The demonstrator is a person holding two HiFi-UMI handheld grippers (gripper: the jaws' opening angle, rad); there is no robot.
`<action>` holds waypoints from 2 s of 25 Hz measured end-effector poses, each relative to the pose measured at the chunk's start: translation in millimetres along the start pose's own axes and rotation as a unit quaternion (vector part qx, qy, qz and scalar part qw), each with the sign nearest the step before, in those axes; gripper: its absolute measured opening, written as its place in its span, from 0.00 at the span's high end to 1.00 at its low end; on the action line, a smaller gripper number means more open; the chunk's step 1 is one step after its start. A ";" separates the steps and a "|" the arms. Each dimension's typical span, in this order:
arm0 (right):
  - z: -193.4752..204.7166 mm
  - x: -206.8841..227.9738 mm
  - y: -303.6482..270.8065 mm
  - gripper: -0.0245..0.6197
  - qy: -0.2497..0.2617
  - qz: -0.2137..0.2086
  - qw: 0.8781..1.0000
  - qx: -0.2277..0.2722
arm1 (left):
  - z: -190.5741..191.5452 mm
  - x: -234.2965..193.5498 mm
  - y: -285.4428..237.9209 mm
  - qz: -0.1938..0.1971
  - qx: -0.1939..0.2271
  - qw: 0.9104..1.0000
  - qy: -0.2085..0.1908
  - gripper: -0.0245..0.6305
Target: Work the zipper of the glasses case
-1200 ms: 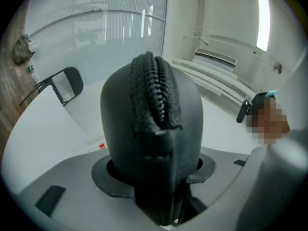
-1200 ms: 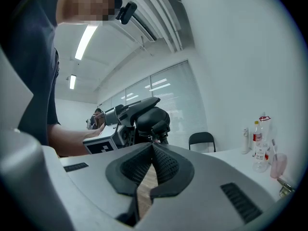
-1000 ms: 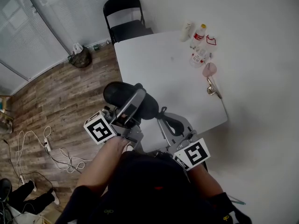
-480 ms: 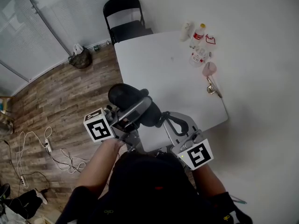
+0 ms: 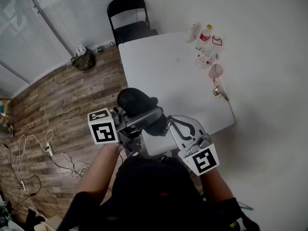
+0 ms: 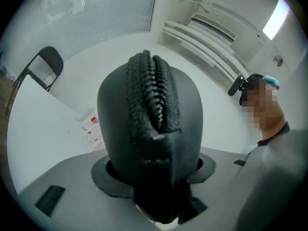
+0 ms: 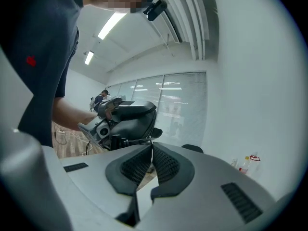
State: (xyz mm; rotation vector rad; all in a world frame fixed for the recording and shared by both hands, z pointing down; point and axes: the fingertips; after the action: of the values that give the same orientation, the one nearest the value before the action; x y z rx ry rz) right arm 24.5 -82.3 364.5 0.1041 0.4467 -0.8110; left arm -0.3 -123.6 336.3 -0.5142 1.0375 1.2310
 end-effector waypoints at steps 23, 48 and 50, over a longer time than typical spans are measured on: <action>6.9 -6.5 4.3 0.93 0.075 -0.027 0.996 -0.032 | 85.1 -13.9 -5.7 -0.045 -0.229 0.966 -0.109 0.55; -17.3 23.9 24.9 0.93 -0.133 0.036 0.988 0.065 | 90.5 1.9 -9.1 -0.022 -0.160 0.960 -0.229 0.50; -20.7 23.3 26.8 0.93 -0.146 0.040 0.986 0.069 | 86.8 3.0 -7.0 -0.032 -0.147 0.959 -0.240 0.50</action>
State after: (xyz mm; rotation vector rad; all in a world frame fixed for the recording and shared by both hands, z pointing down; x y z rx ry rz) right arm 50.6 -74.2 333.8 0.1287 0.1081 -0.7632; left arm 37.6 -54.5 373.5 -0.4392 0.4281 1.3727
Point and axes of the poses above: the fingertips, and each gripper's own axes: y backward along the fingers, x to its right, z out of its underside, and after that the axes turned 12 degrees about y, right-handed
